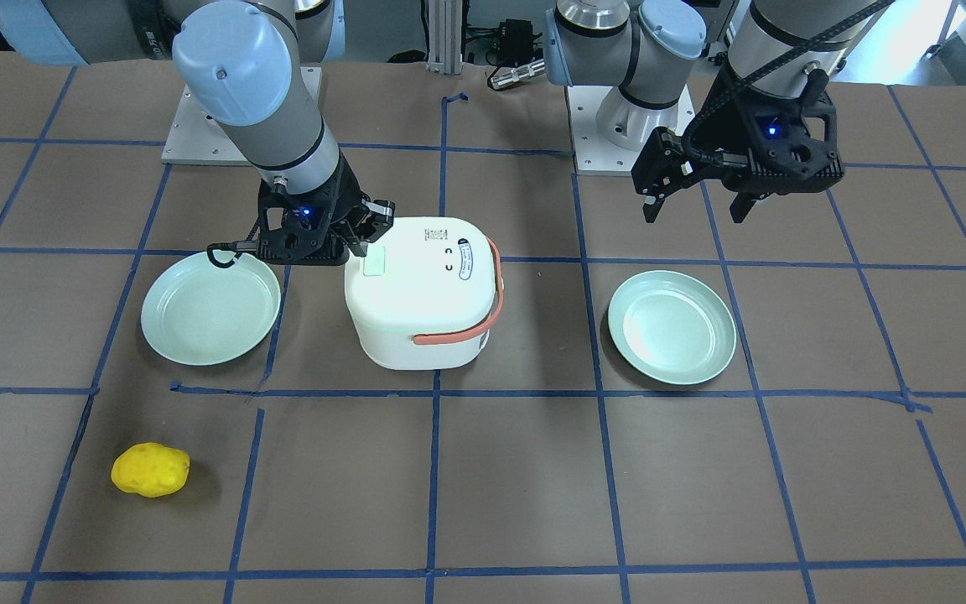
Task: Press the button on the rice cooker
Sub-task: 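Move the right gripper over the rice cooker's pale green lid button, then press down on the green lid button with the closed right gripper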
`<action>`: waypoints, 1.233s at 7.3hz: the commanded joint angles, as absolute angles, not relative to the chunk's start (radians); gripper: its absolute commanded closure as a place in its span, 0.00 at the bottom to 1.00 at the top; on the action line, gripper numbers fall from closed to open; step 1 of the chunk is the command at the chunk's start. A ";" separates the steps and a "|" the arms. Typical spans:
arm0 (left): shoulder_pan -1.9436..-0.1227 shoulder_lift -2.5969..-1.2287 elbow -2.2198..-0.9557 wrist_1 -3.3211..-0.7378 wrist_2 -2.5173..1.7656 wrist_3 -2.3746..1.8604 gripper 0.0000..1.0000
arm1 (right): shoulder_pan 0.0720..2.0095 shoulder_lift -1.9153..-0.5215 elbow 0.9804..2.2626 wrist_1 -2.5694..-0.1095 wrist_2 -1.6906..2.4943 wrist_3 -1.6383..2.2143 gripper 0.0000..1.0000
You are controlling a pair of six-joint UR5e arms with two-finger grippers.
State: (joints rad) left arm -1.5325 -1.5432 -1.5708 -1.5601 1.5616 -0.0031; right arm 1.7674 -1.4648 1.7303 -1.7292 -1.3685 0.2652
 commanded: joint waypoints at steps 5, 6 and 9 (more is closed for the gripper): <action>-1.532 -1.543 -1.571 -1.560 1.562 -0.003 0.00 | 1.778 -1.451 1.759 -1.770 -1.356 0.264 1.00; -1.532 -1.543 -1.571 -1.560 1.562 -0.003 0.00 | 1.778 -1.451 1.759 -1.772 -1.356 0.267 1.00; -1.532 -1.543 -1.571 -1.560 1.562 -0.003 0.00 | 1.778 -1.451 1.761 -1.770 -1.358 0.267 1.00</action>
State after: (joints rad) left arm -1.5325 -1.5432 -1.5708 -1.5601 1.5616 -0.0031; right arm 1.7774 -1.4512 1.7597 -1.7713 -1.3566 0.2668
